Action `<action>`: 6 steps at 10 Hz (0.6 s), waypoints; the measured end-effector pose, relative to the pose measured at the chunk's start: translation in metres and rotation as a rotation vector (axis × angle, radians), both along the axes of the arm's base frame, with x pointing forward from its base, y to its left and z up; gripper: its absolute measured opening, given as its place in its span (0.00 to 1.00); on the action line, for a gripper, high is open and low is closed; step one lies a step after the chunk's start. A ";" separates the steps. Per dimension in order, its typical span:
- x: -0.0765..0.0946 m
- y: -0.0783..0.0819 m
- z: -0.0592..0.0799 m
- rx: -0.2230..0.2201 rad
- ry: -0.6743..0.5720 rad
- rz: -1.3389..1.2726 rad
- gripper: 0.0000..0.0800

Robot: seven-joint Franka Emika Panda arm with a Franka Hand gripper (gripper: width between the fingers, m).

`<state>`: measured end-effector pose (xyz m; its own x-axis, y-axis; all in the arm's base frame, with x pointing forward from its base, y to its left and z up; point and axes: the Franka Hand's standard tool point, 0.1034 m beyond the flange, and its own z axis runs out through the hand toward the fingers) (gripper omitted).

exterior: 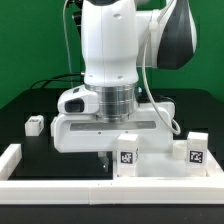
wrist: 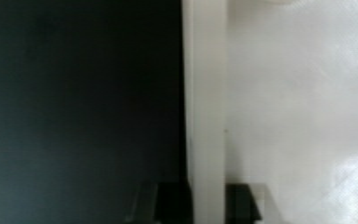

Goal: Assemble square table

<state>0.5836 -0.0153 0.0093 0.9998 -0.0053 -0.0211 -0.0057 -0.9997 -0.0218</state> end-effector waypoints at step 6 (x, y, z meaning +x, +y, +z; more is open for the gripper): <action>0.000 -0.001 0.000 0.000 0.000 0.000 0.07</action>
Offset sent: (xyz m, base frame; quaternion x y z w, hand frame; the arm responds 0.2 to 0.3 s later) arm 0.0000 0.0000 0.0000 0.0000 0.0000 0.0000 1.0000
